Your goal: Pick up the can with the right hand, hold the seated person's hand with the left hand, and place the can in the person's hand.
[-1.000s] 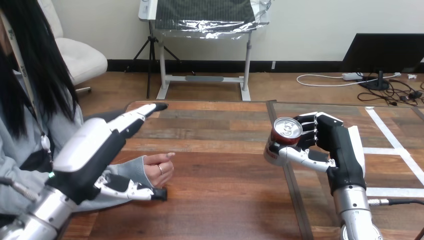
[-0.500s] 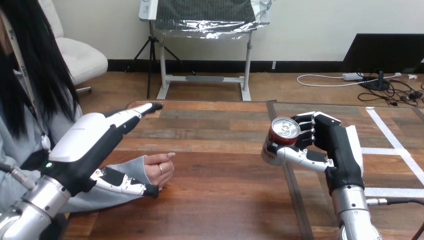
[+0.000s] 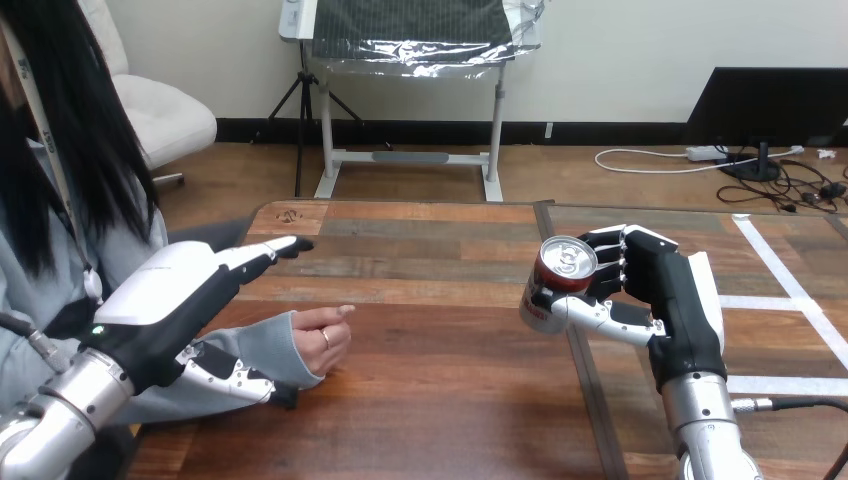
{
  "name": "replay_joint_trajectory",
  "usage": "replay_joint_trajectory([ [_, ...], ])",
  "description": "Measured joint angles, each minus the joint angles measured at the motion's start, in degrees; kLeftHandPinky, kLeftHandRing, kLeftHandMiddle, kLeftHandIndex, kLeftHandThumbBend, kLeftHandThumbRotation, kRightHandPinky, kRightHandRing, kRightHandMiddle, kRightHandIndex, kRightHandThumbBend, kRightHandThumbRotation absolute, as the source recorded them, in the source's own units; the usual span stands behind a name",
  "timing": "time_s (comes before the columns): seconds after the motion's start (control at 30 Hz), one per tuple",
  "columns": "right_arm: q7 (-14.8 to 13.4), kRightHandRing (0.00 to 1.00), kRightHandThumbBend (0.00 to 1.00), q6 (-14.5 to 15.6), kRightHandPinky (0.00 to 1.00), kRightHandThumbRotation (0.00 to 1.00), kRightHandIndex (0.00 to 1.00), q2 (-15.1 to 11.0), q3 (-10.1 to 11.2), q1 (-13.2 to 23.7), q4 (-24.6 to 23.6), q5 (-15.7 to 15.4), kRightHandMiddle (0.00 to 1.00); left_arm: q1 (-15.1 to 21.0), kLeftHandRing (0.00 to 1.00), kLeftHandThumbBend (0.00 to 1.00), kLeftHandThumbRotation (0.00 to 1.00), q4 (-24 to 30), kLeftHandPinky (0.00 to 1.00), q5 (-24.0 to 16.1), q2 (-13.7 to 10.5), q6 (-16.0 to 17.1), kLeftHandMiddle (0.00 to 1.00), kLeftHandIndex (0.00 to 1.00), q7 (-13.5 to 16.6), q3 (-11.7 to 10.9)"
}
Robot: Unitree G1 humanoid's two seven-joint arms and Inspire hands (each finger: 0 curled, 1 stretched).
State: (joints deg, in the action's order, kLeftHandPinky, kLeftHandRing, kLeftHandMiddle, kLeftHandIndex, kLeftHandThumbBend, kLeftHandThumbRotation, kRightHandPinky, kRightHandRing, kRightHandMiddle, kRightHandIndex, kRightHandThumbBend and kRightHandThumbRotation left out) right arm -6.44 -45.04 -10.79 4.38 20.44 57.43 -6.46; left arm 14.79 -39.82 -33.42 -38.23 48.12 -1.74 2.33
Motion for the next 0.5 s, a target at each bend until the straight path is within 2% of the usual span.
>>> replay_joint_trajectory([
  [0.5,0.2,0.41,0.81,0.0,0.36,0.00,0.51,0.5,0.0,-1.2,-1.0,0.1,0.48,6.2,0.86,1.00,0.31,-9.6,0.81,-4.3,-2.8,-0.5,0.87,0.89,0.5,5.4],
])
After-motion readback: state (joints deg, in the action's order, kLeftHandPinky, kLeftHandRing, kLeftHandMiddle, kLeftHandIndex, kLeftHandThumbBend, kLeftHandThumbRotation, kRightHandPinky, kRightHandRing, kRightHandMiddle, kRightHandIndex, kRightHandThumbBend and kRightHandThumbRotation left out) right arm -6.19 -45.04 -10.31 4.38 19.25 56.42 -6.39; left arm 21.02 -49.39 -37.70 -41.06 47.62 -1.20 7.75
